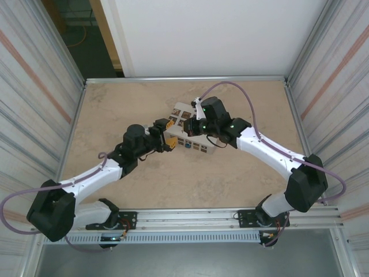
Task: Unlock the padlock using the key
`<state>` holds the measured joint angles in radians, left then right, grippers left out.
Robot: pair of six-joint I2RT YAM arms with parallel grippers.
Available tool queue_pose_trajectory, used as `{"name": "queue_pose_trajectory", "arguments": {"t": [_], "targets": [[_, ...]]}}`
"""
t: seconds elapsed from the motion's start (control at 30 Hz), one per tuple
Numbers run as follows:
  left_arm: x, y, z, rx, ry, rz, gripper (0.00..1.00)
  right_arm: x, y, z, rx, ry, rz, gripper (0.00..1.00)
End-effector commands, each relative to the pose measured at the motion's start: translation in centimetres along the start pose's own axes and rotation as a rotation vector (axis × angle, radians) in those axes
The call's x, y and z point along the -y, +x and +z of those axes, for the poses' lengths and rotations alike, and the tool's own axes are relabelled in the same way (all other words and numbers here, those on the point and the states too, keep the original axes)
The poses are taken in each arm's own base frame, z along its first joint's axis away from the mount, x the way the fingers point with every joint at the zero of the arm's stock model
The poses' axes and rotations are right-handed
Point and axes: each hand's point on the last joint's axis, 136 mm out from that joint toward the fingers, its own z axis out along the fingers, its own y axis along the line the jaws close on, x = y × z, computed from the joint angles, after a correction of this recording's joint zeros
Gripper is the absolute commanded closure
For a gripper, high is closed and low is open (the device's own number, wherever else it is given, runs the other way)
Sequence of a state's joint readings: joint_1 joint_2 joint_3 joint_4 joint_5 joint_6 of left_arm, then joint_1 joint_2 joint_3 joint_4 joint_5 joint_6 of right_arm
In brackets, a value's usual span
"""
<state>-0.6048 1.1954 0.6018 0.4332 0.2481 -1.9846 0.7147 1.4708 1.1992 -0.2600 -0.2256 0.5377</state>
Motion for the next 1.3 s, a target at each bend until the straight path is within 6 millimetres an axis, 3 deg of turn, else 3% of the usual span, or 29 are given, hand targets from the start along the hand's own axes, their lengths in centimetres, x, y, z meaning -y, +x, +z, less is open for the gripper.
{"name": "queue_pose_trajectory", "arguments": {"t": [0.0,0.37,0.67,1.27], "targets": [[1.6,0.8,0.5,-0.009,0.056,-0.032,0.3,-2.2,-1.0,0.1,0.025,-0.063,-0.028,1.0],[1.3,1.7,2.2,-0.045,0.065,-0.071,0.33,-4.1,-0.2,0.8,0.012,-0.113,-0.021,1.0],[1.1,1.4,2.1,-0.027,0.065,-0.078,0.48,-4.0,0.0,0.0,0.022,-0.111,-0.014,1.0],[0.3,0.9,1.9,-0.005,0.047,-0.085,0.67,-4.3,-0.8,-1.5,0.069,-0.104,-0.02,1.0]]}}
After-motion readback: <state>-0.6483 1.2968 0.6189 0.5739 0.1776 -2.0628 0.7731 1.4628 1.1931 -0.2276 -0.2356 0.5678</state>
